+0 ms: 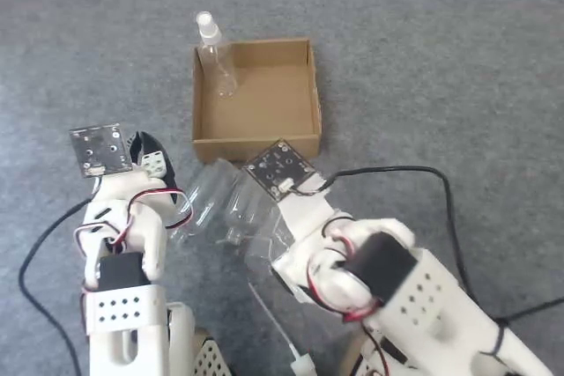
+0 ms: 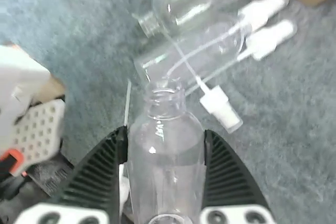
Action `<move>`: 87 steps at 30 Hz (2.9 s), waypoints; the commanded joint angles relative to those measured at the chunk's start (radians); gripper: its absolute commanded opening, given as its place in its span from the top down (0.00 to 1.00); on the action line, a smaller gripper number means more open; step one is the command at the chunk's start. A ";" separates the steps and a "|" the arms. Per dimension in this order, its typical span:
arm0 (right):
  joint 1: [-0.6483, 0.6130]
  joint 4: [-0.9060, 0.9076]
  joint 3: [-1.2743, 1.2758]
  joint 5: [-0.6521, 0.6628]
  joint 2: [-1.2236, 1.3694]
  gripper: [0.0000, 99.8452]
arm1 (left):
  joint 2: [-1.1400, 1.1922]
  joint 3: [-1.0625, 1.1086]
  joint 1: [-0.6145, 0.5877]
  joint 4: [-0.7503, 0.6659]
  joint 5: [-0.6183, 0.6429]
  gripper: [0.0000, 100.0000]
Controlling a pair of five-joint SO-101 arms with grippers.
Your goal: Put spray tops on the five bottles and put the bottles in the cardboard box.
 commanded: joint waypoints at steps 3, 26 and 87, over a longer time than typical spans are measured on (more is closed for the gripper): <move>0.013 -0.073 -0.058 0.008 -0.145 0.97 | -0.012 -0.013 -0.002 -0.034 -0.012 0.99; 0.008 -0.271 -0.023 0.011 -0.266 0.97 | -0.012 -0.021 0.049 -0.034 -0.006 0.99; 0.047 -0.903 0.667 0.249 -0.588 0.97 | -0.014 -0.357 0.422 0.405 -0.077 0.99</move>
